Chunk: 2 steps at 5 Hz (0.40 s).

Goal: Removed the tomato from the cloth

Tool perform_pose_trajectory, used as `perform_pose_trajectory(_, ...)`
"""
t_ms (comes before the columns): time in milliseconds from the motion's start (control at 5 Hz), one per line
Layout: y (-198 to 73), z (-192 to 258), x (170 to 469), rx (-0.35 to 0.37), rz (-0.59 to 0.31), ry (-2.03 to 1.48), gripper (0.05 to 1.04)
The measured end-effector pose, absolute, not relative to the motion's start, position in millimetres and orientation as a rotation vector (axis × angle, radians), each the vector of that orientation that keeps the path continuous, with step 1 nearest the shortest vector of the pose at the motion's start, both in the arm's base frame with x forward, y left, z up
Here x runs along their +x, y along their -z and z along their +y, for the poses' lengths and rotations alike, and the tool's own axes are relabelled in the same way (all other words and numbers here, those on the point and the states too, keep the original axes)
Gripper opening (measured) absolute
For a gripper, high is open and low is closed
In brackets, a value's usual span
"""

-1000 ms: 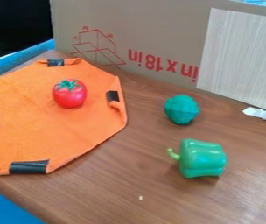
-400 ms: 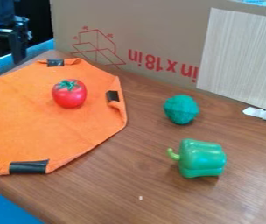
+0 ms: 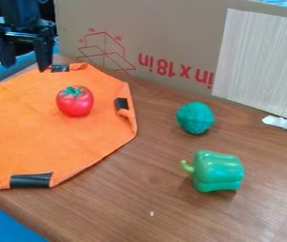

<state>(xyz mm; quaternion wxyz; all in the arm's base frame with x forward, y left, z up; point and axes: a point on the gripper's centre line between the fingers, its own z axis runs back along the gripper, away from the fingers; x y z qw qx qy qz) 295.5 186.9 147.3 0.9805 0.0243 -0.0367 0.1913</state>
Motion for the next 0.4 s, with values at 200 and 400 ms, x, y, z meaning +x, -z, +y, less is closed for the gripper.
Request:
perform_pose_trajectory(200, -143, 173, 304, 0.044, -0.112, -0.333, 0.999)
perform_pose_trajectory(400, -138, 160, 311, 0.050, -0.144, -0.322, 1.000)
